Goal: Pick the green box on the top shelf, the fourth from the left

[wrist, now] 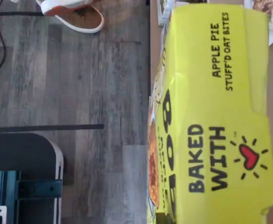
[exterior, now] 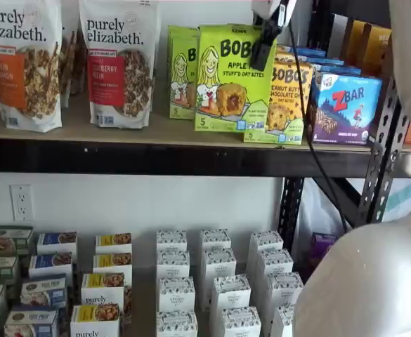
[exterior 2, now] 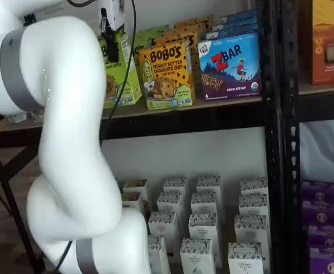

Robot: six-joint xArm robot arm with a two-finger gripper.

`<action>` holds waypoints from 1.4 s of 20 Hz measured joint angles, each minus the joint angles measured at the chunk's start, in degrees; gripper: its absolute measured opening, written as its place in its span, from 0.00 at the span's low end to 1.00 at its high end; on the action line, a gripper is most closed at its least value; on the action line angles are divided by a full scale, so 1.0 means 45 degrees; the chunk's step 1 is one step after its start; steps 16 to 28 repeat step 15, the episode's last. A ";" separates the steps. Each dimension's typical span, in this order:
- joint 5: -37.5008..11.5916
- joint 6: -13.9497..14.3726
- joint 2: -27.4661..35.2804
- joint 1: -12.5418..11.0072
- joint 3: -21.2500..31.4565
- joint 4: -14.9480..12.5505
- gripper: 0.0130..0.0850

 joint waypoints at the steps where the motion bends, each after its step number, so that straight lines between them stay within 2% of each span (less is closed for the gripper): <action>1: 0.0064 -0.0091 -0.0121 -0.0099 0.0094 -0.0003 0.17; 7: 0.0428 -0.0762 -0.0945 -0.0795 0.0821 -0.0037 0.17; 13: 0.0610 -0.1216 -0.1556 -0.1240 0.1477 -0.0060 0.17; 28: 0.0601 -0.1295 -0.1711 -0.1323 0.1656 -0.0036 0.17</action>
